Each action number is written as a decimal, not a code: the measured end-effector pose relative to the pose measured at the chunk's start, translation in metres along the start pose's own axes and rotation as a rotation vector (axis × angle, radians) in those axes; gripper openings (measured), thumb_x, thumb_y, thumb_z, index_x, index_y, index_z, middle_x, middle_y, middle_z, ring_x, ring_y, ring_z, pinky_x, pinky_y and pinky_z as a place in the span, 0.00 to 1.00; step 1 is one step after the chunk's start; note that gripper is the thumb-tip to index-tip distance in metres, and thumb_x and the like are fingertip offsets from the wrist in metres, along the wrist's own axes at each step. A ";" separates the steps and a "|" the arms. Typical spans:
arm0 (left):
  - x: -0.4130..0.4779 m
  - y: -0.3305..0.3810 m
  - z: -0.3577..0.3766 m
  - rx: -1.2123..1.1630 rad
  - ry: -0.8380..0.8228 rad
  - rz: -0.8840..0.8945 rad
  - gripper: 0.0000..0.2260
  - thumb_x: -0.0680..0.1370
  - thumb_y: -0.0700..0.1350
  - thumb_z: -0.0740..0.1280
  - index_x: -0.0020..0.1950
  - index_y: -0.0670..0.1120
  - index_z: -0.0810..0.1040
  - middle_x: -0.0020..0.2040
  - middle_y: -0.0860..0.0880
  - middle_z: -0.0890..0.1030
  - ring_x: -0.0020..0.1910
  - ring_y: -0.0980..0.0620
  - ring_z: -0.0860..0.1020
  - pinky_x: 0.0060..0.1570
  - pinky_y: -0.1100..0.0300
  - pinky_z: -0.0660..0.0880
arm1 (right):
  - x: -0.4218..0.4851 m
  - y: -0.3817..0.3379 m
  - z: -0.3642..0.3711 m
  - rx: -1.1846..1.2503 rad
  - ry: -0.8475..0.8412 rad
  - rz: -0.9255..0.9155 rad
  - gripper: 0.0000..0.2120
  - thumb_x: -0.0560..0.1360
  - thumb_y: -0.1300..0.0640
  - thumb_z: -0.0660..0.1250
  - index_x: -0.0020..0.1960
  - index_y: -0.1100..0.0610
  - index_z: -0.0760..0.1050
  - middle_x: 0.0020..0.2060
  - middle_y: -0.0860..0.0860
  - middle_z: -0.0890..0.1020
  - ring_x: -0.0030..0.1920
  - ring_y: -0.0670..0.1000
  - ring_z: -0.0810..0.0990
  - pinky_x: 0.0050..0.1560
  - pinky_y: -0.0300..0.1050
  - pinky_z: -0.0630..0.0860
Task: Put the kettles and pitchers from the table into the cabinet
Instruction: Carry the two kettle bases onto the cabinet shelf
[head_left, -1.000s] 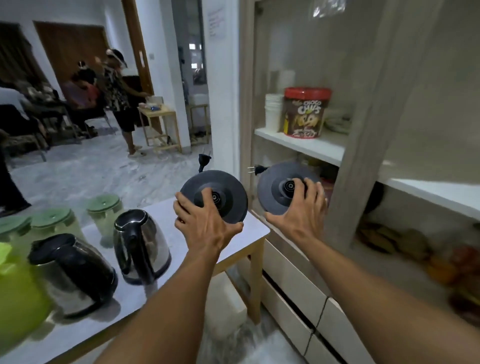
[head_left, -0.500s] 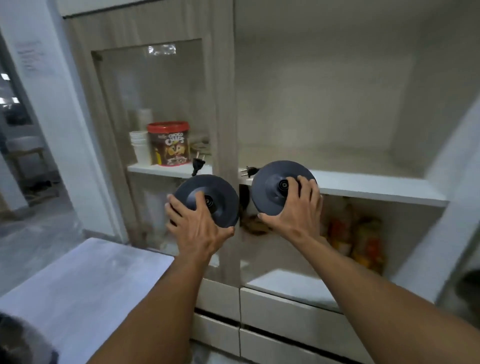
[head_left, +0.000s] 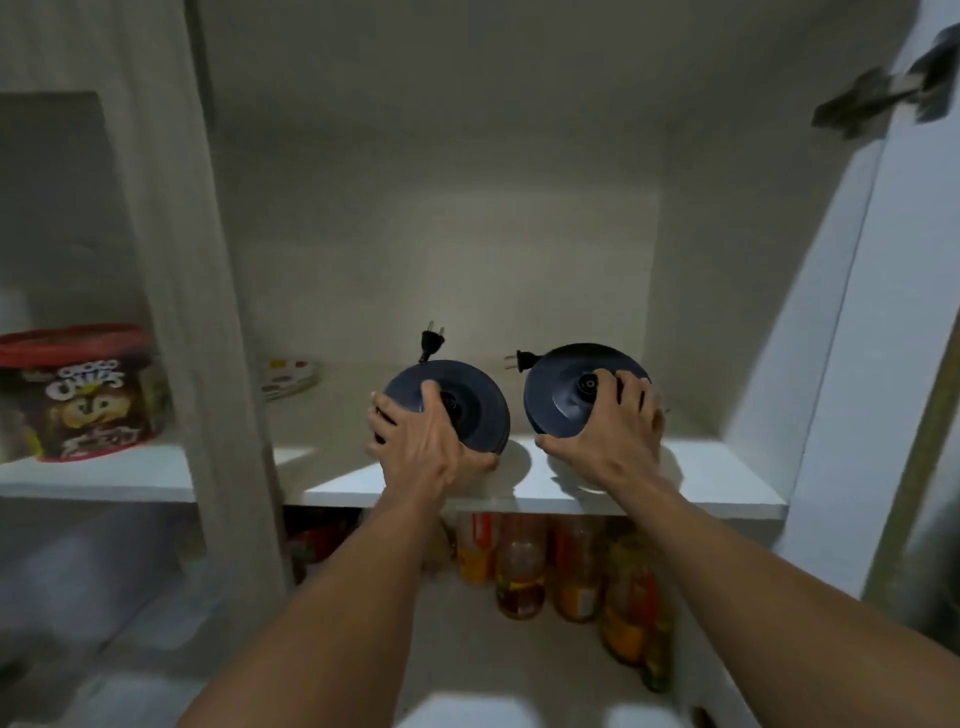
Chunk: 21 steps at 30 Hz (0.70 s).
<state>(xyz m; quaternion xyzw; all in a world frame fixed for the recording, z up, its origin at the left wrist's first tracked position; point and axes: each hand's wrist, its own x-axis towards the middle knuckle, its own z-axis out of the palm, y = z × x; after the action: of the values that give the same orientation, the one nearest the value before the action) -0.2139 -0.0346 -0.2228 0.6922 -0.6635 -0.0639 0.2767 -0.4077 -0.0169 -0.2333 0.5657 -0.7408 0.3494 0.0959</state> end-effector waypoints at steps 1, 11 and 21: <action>0.017 0.009 0.009 0.002 -0.011 -0.004 0.50 0.60 0.66 0.77 0.72 0.52 0.53 0.77 0.31 0.49 0.75 0.29 0.53 0.68 0.35 0.61 | 0.017 0.006 0.008 -0.003 -0.007 0.012 0.49 0.61 0.35 0.75 0.74 0.54 0.60 0.75 0.56 0.61 0.77 0.61 0.54 0.72 0.60 0.61; 0.130 0.038 0.080 0.059 -0.189 -0.090 0.60 0.54 0.68 0.77 0.77 0.52 0.51 0.72 0.32 0.58 0.70 0.31 0.62 0.66 0.40 0.66 | 0.108 0.039 0.087 -0.021 -0.204 0.149 0.53 0.60 0.32 0.73 0.76 0.55 0.58 0.73 0.59 0.63 0.74 0.64 0.60 0.70 0.60 0.65; 0.194 0.035 0.114 0.045 -0.307 -0.138 0.56 0.58 0.70 0.74 0.79 0.55 0.51 0.76 0.34 0.55 0.74 0.32 0.59 0.69 0.39 0.60 | 0.145 0.043 0.122 -0.011 -0.393 0.268 0.57 0.56 0.26 0.70 0.78 0.49 0.55 0.75 0.55 0.62 0.74 0.61 0.59 0.72 0.59 0.63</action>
<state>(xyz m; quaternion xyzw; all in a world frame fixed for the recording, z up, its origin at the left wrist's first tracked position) -0.2750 -0.2524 -0.2483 0.7242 -0.6502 -0.1727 0.1516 -0.4648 -0.2002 -0.2633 0.5188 -0.8155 0.2383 -0.0946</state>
